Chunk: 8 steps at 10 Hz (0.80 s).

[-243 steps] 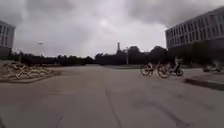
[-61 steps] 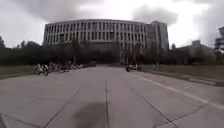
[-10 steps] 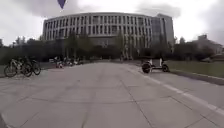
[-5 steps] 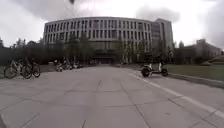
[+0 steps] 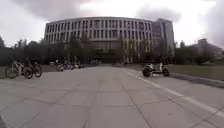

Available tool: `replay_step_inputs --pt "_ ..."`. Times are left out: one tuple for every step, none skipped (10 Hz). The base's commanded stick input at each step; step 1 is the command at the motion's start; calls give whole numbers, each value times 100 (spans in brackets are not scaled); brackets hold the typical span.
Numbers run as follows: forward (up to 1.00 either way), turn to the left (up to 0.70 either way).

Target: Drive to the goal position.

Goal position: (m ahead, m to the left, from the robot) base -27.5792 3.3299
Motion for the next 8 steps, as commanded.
replay_step_inputs --pt "0 2" --pt "0 0" --pt "0 0" --pt "0 0" --pt "0 0" --pt "0 0" --pt "0 0" --pt "0 0"
